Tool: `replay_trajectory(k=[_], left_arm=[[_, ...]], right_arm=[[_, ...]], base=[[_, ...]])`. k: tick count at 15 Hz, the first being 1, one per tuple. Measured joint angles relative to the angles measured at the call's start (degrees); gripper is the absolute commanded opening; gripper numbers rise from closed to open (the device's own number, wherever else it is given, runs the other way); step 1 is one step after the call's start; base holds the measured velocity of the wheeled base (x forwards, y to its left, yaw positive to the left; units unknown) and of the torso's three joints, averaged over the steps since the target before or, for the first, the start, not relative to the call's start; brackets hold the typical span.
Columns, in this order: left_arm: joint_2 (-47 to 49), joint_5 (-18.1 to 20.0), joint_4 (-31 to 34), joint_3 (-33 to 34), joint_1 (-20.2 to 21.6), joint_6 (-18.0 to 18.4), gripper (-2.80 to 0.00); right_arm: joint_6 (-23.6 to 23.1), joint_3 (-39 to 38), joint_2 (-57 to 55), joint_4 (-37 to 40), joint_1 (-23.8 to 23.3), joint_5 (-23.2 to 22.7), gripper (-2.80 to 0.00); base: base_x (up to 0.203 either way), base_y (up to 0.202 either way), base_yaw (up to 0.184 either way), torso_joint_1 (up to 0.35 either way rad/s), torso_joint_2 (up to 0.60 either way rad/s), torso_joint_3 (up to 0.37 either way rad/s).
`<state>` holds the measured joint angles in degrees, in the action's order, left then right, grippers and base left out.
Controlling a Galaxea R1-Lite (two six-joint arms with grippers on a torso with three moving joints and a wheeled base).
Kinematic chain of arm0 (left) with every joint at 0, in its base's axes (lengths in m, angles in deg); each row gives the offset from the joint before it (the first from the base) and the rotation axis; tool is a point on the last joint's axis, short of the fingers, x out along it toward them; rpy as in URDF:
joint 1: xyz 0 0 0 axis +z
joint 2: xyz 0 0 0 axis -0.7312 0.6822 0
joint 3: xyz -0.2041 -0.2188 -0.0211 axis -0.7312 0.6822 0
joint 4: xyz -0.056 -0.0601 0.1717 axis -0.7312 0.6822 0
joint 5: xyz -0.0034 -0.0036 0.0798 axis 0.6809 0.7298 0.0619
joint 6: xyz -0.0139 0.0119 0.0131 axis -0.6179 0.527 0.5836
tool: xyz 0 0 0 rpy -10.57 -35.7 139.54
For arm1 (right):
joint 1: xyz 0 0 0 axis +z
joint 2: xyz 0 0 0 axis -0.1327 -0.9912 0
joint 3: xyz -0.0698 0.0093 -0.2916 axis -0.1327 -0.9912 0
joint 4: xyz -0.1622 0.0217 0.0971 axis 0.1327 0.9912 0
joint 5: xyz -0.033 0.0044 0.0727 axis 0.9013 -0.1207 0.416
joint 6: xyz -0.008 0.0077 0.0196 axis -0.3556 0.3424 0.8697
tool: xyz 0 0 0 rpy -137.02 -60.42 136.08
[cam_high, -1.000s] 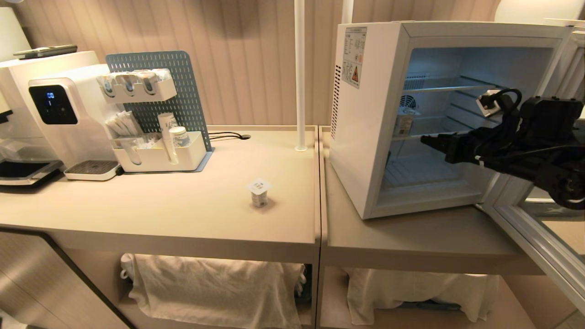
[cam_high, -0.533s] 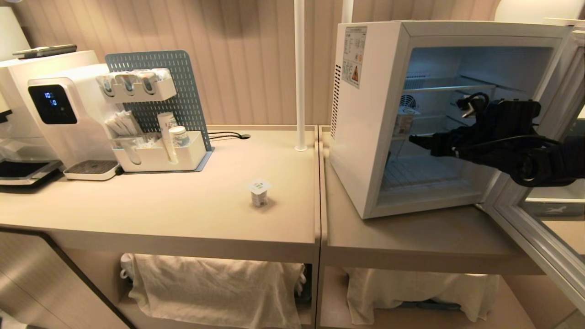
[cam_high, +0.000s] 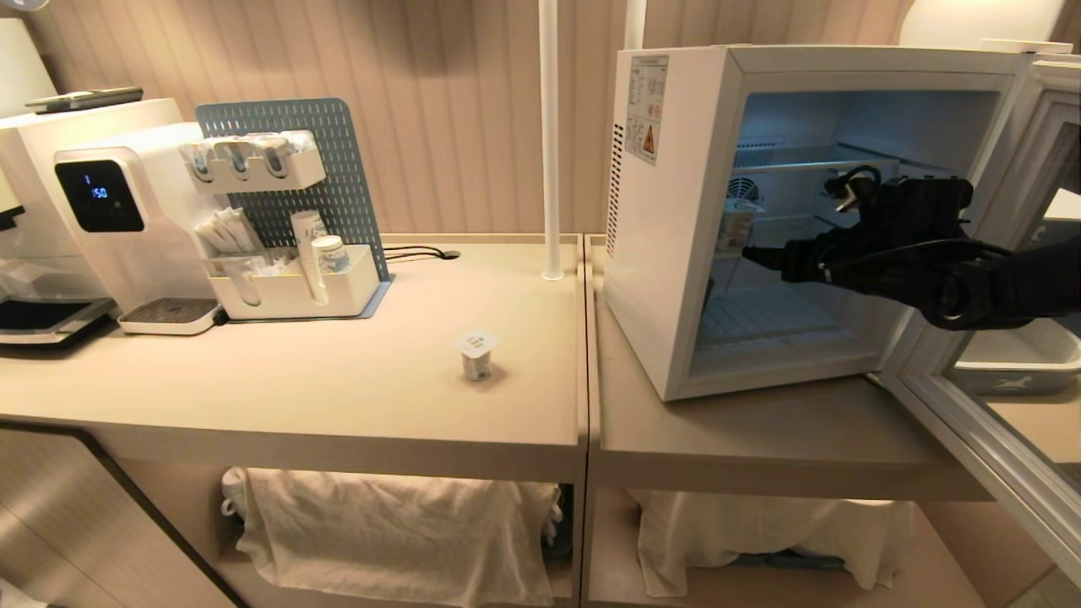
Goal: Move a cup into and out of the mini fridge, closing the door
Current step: Take the yoghurt out of the freezer
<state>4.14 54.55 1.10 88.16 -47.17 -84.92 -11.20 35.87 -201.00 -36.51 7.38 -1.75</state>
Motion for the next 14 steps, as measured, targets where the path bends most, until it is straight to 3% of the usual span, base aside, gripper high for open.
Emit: replay_trajectory(k=[8, 14], left_arm=[[0.0, 0.0, 0.0, 0.0, -0.1, 0.0, -2.80], [0.0, 0.0, 0.0, 0.0, 0.0, 0.0, -2.80]], right_arm=[[0.2, 2.9, 0.9, 4.3, 1.5, 0.0, 0.00], [0.1, 12.1, -3.8, 8.5, 2.4, 0.2, 0.00]], base=[[0.000, 0.000, 0.000, 0.000, 0.00, 0.000], [0.000, 0.000, 0.000, 0.000, 0.00, 0.000]])
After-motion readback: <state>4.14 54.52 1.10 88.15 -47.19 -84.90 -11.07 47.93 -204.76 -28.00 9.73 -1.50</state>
